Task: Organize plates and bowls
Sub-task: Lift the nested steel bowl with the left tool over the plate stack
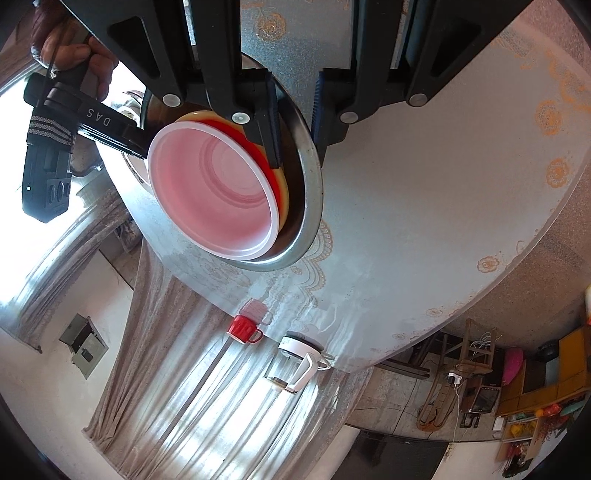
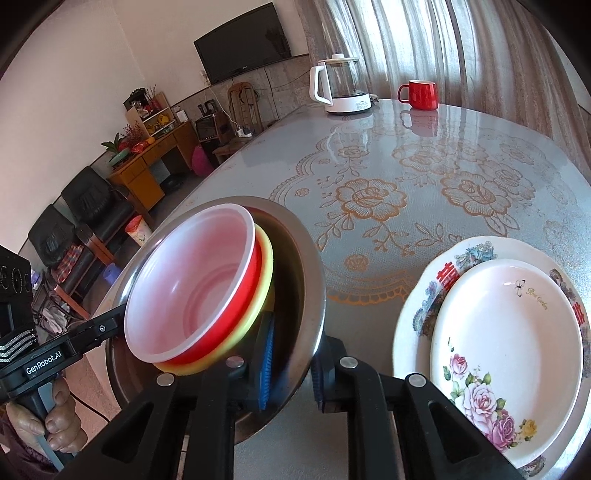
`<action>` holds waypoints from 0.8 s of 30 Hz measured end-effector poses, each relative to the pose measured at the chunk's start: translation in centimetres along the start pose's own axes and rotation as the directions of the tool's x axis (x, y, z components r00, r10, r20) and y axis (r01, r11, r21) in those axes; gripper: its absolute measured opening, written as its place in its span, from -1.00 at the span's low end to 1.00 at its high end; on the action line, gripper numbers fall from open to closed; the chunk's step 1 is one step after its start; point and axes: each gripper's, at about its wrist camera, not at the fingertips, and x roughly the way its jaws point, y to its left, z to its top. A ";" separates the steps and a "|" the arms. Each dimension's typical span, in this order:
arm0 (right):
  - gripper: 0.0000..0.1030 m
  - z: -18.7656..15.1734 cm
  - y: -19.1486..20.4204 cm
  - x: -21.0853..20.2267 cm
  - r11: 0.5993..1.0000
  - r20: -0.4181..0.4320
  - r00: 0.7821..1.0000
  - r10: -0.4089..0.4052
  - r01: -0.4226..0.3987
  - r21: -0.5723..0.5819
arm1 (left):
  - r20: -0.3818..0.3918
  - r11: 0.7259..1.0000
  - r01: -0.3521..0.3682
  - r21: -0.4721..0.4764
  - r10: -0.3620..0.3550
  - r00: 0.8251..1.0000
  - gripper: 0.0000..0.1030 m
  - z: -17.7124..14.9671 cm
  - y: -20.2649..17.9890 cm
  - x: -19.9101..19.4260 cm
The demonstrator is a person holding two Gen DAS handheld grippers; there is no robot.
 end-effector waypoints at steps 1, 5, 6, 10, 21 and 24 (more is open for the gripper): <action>-0.69 0.0 -0.1 -0.4 1.000 0.007 1.000 0.003 -0.003 0.006 | 0.002 1.000 0.007 0.003 -0.007 1.000 -0.70 0.1 -0.3 -0.1; -0.69 0.0 -0.8 -2.2 1.000 0.038 0.999 -0.003 0.002 0.016 | 0.008 0.999 0.032 0.036 -0.032 0.999 -0.70 0.4 -1.6 -0.4; -0.69 0.0 -1.0 -2.6 1.000 0.046 0.999 -0.005 0.004 0.019 | 0.007 0.998 0.037 0.045 -0.038 0.999 -0.70 0.5 -2.0 -0.4; -0.69 -0.1 -2.0 -4.3 0.999 0.078 0.997 -0.023 0.020 0.035 | 0.005 0.995 0.061 0.075 -0.062 0.998 -0.70 1.1 -3.9 -0.2; -0.69 -0.8 -5.7 -9.2 0.989 0.155 0.981 -0.118 0.102 0.110 | -0.054 0.978 0.139 0.156 -0.132 0.990 -0.70 1.8 -9.8 2.5; -0.69 -1.0 -7.0 -10.3 0.982 0.167 0.974 -0.150 0.128 0.138 | -0.071 0.970 0.156 0.186 -0.145 0.987 -0.69 1.9 -11.5 3.3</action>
